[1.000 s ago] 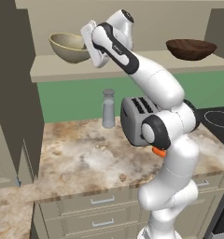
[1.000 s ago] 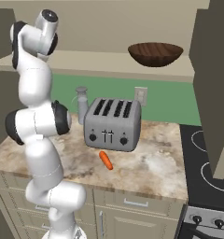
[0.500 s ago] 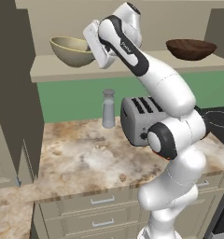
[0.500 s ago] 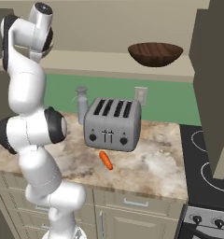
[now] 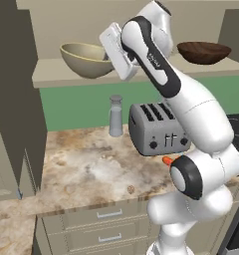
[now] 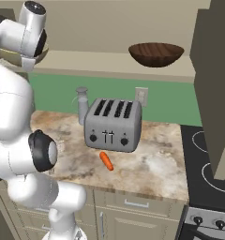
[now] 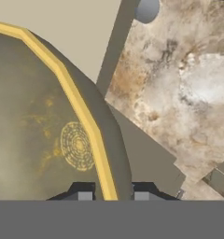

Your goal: Pick both bowls and place them on the counter. Then place the carrot in one bowl and place the sugar cube in the other bowl.

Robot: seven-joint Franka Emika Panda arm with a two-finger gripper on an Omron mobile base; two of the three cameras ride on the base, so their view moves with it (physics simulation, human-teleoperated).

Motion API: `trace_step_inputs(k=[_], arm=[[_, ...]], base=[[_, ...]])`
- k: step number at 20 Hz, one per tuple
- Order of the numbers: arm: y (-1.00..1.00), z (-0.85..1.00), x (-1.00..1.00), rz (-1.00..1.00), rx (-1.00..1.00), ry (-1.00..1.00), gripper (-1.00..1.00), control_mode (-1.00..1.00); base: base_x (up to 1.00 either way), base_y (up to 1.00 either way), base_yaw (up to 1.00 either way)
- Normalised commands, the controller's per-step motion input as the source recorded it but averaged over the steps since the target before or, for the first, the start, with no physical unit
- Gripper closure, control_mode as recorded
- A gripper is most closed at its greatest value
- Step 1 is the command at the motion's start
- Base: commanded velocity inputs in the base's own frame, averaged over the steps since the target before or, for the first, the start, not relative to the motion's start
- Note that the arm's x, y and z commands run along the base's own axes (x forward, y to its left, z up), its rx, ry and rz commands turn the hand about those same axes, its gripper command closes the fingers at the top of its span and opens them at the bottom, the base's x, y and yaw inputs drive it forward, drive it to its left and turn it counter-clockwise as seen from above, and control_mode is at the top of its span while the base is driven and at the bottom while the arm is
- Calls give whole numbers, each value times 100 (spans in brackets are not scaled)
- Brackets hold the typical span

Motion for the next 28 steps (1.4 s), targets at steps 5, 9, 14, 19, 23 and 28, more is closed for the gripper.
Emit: trace_step_inputs(k=[5,9,14,19,23,28], arm=[[-33,-11,-94,0,0,-4,100,-100],[-29,-19,-89,-3,0,0,100,-100],[-35,-23,-78,-1,0,0,100,-100],[-22,-50,-44,-1,-7,8,100,-100],[-3,-65,-25,0,-18,12,100,-100],[5,-68,-12,0,-20,10,100,-100]], base=[[0,0,0],[0,0,0],[0,0,0],[0,0,0],[0,0,0],[0,0,0]])
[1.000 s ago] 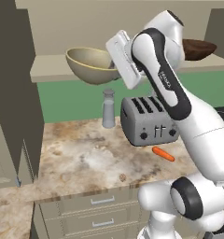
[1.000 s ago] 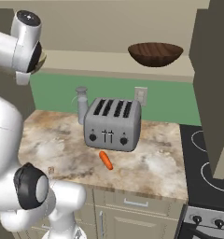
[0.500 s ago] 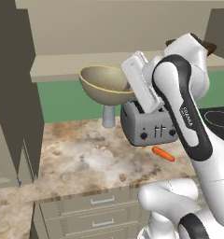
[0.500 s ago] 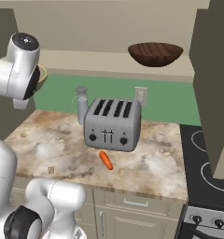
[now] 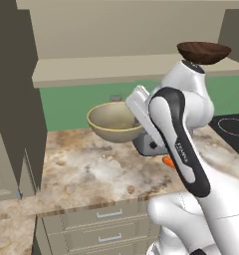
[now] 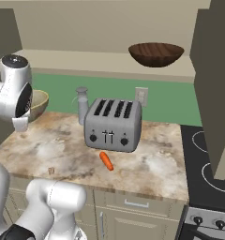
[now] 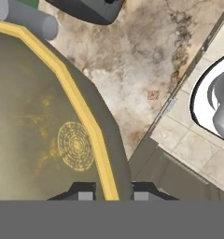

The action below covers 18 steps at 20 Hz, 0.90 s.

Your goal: Pick both bowls and place them on the counter. Then place the carrot in one bowl and place the sugar cube in the other bowl.

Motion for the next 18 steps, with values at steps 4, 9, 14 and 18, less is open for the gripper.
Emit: trace_step_inputs(k=[4,9,14,18], arm=[[24,-74,27,0,-11,3,100,-100],[19,-76,43,0,-1,1,100,-100],[6,-67,67,0,2,4,100,-100],[23,-56,64,0,2,4,100,-100]], base=[[0,0,0],[0,0,0],[0,0,0],[0,0,0]])
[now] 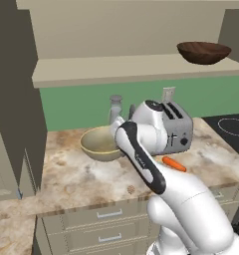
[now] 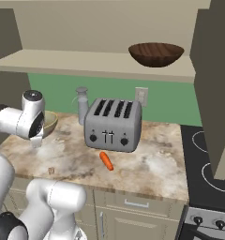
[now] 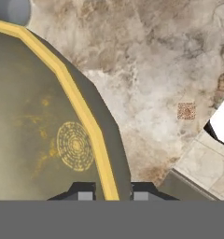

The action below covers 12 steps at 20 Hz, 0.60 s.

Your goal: Pick both bowls and place them on the counter. Then place the carrot in one bowl and place the sugar cube in the other bowl.

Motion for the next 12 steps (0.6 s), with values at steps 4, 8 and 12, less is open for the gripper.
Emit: trace_step_inputs(k=[4,8,12], arm=[[17,-34,69,0,0,5,100,-100],[37,-42,61,0,0,11,100,-100],[33,-42,56,0,0,9,100,-100]], base=[[0,0,0],[0,0,0],[0,0,0]])
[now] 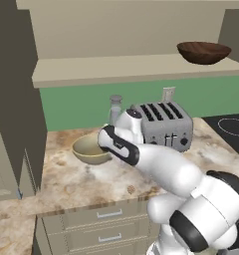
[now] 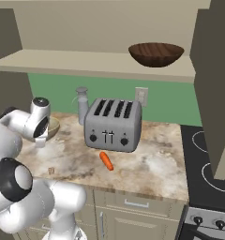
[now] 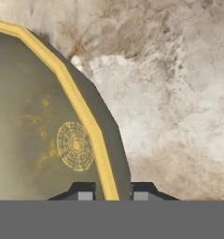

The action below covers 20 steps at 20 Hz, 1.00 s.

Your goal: Pick both bowls and place them on the counter. Then place the carrot in one bowl and place the sugar cube in the other bowl.

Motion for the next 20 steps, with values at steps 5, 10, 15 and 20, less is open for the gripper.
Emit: trace_step_inputs(k=[5,10,15,20], arm=[[28,-44,42,0,0,12,100,-100],[16,-42,38,0,0,7,100,-100],[8,-35,27,0,1,1,100,-100],[1,-28,2,0,0,1,100,-100]], base=[[0,0,0],[0,0,0],[0,0,0],[0,0,0]])
